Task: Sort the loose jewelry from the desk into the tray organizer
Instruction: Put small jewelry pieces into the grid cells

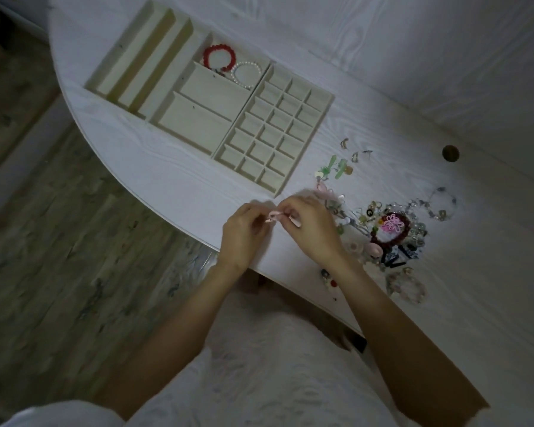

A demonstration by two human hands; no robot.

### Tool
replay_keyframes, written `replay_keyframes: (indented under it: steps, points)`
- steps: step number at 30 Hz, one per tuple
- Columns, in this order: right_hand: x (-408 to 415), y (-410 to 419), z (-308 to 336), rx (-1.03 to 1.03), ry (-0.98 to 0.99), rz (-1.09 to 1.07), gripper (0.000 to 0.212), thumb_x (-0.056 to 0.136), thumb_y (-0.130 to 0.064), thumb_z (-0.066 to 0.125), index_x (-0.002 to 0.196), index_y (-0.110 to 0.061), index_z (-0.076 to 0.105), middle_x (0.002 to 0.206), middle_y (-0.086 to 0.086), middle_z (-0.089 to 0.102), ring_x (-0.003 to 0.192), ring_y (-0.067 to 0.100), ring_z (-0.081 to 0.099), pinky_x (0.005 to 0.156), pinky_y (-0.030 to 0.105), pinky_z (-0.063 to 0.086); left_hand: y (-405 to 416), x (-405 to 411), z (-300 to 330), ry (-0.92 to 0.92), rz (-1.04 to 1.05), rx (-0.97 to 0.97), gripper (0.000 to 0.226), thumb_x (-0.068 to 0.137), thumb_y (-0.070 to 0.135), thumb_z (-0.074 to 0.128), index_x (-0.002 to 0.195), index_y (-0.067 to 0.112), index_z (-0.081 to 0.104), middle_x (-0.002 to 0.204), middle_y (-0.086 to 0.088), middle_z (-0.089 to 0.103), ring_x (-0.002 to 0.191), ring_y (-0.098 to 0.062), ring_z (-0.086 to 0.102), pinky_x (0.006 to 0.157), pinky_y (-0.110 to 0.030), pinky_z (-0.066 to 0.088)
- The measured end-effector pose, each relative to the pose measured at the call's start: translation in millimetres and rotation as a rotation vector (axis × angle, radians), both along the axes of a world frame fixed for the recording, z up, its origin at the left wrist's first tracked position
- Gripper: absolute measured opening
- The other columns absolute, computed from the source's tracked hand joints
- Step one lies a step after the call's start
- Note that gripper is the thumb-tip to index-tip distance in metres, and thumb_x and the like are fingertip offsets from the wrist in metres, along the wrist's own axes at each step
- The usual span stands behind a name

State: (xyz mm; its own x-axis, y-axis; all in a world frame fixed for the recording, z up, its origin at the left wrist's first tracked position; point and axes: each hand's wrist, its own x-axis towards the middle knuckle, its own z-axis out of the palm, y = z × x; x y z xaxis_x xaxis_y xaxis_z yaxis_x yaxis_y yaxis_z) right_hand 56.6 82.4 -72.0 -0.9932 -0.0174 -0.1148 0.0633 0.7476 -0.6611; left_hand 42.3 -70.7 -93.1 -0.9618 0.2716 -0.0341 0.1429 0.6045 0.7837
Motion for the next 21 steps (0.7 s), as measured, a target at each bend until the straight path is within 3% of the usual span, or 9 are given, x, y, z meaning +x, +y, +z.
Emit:
replay_keyframes:
  steps: [3,6,9,13,17,21]
  points:
    - [-10,-7,14,-0.010,0.092,-0.052,0.011,0.088,-0.021,0.064,0.096,-0.014,0.066,0.085,-0.005,0.063,0.081,0.011,0.054,0.068,0.032,0.047,-8,-17,14,0.004,0.020,0.064,0.021,0.082,0.005,0.069,0.101,0.015,0.069,0.096,0.007,0.065,0.082,-0.004,0.059,0.076,-0.012,0.046]
    - [-20,-15,21,-0.072,0.177,-0.214,0.009,0.086,-0.019,0.067,0.092,-0.013,0.065,0.079,-0.013,0.058,0.074,0.011,0.053,0.065,0.028,0.044,-15,-48,30,0.136,-0.055,0.011,0.028,0.081,0.004,0.069,0.108,0.013,0.066,0.097,0.001,0.068,0.084,-0.011,0.061,0.076,-0.023,0.049]
    - [-32,-23,15,-0.074,0.167,-0.301,0.006,0.086,-0.020,0.066,0.090,-0.015,0.065,0.080,-0.009,0.064,0.074,0.013,0.055,0.065,0.035,0.047,-18,-83,35,0.255,-0.238,-0.073,0.028,0.079,0.000,0.065,0.105,0.010,0.067,0.093,-0.004,0.069,0.086,-0.022,0.060,0.073,-0.026,0.046]
    - [-40,-24,0,0.172,0.144,-0.277,0.012,0.085,-0.019,0.062,0.093,-0.013,0.068,0.105,0.006,0.059,0.099,0.025,0.053,0.082,0.037,0.045,-25,-107,29,0.260,-0.397,-0.110,0.038,0.081,-0.006,0.059,0.115,0.009,0.066,0.110,-0.010,0.067,0.101,-0.021,0.056,0.085,-0.016,0.038]
    - [-39,-15,2,0.220,0.229,-0.351,0.014,0.085,-0.011,0.058,0.094,-0.013,0.069,0.111,0.010,0.055,0.103,0.025,0.049,0.077,0.031,0.042,-41,-106,19,0.307,-0.344,-0.143,0.037,0.083,-0.004,0.056,0.117,0.006,0.063,0.118,-0.011,0.063,0.109,-0.028,0.051,0.096,-0.027,0.036]
    - [-40,-13,0,0.277,0.192,-0.213,0.020,0.086,-0.019,0.053,0.093,-0.020,0.072,0.118,0.008,0.053,0.106,0.023,0.041,0.083,0.033,0.040,-42,-94,14,0.379,-0.372,-0.230,0.030,0.085,0.011,0.050,0.110,0.012,0.068,0.117,-0.006,0.062,0.108,-0.028,0.049,0.089,-0.035,0.037]
